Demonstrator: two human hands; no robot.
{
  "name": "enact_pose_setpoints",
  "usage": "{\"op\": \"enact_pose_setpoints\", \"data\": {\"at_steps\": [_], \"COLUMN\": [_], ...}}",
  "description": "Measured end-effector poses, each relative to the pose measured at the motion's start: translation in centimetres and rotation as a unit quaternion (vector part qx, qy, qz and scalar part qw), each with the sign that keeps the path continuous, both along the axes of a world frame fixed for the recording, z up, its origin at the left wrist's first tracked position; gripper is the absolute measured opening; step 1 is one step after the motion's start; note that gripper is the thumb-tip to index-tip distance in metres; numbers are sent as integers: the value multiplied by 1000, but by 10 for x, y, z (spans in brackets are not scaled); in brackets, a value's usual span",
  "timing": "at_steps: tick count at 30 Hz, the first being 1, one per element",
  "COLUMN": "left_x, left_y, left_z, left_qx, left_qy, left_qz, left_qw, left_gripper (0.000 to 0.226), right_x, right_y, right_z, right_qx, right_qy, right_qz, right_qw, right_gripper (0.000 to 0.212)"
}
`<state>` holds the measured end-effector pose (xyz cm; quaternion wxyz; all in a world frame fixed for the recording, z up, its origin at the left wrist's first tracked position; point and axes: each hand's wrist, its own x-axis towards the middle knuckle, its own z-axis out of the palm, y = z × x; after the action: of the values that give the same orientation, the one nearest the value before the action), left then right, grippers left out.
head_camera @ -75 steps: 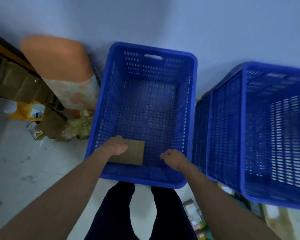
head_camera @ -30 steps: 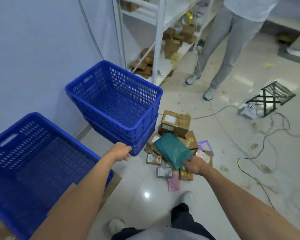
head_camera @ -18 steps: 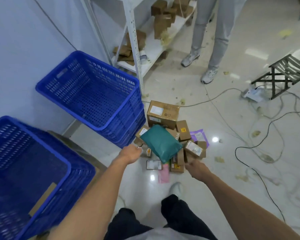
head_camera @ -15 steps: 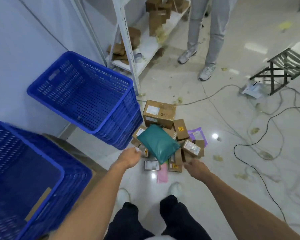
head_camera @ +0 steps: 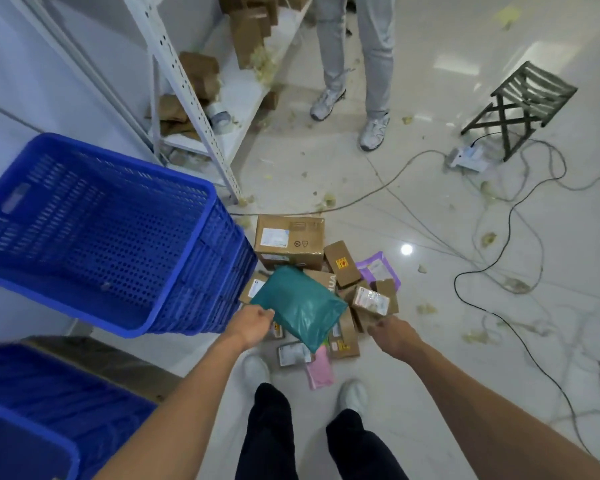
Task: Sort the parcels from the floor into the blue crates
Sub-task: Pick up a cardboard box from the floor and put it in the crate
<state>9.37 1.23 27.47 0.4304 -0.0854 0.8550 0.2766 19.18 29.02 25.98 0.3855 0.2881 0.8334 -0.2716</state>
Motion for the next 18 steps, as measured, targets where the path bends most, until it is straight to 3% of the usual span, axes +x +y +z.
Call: {"op": "enact_pose_setpoints", "data": {"at_steps": [5, 9, 13, 15, 18], "left_x": [-64, -118, -154, -167, -185], "left_y": [-6, -12, -17, -18, -18], "left_z": [-39, -65, -109, -146, -210], "left_qx": [33, 54, 45, 27, -17], "left_qy": [7, 12, 9, 31, 53], "left_qz": [-3, -21, -82, -60, 6], "left_qw": [999, 998, 996, 997, 998], "left_gripper": [40, 32, 34, 39, 53], "right_x": [-42, -91, -138, -164, -200], "right_y": [-11, -18, -25, -25, -17], "right_z": [-26, -59, -111, -145, -208], "right_qx": [3, 9, -2, 8, -25], "right_qy": [9, 12, 34, 46, 43], "right_qz": [-44, -43, -31, -26, -66], "right_qw": [999, 999, 999, 999, 997], "right_gripper": [27, 41, 31, 26, 36]}}
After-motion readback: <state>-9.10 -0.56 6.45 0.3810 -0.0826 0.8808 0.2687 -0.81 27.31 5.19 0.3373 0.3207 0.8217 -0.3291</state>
